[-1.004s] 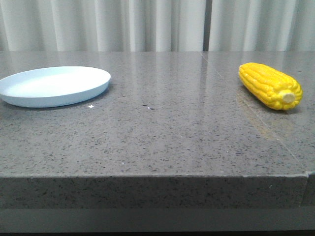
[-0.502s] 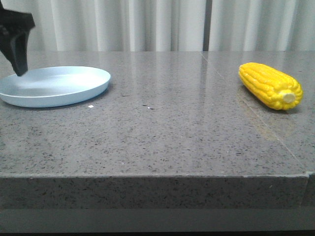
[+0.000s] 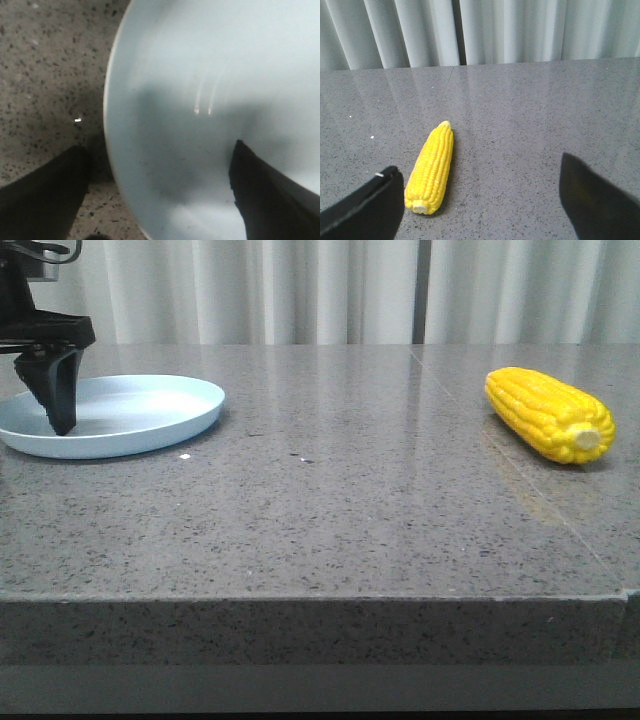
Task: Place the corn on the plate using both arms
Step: 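Slide the pale blue plate with the left gripper toward the table center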
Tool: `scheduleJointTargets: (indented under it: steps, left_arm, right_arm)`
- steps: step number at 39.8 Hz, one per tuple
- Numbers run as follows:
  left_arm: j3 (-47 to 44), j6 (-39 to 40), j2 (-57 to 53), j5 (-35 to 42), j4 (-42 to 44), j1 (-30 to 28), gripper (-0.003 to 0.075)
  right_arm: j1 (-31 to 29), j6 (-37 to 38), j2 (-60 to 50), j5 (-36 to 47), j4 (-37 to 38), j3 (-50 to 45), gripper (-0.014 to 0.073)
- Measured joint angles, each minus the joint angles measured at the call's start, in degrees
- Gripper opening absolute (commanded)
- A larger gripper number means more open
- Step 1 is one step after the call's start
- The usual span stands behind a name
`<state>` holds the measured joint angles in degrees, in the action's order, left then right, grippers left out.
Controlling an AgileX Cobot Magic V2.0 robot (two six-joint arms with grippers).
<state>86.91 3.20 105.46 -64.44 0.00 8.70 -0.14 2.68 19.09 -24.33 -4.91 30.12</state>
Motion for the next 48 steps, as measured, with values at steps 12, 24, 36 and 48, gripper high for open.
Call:
scheduleJointTargets:
  steps: [12,24,36,48]
  left_arm:
    - [0.04,0.00,0.00,-0.31,0.00,0.00,0.0064]
    - [0.39,0.43,0.00,0.47,-1.41,0.00,-0.0020]
    - [4.60,-1.17,-1.84,-1.62,-8.43,0.47,-0.0020]
    - [8.06,-3.20,-1.50,-2.66,-13.37,9.11,-0.0020]
  right_arm:
    - [0.00,0.00,0.00,0.00,0.00,0.00,0.0650]
    - [0.00,0.00,0.00,0.00,0.00,0.00,0.0650]
    - [0.00,0.00,0.00,0.00,0.00,0.00,0.0650]
    - [0.00,0.00,0.00,0.00,0.00,0.00,0.0650]
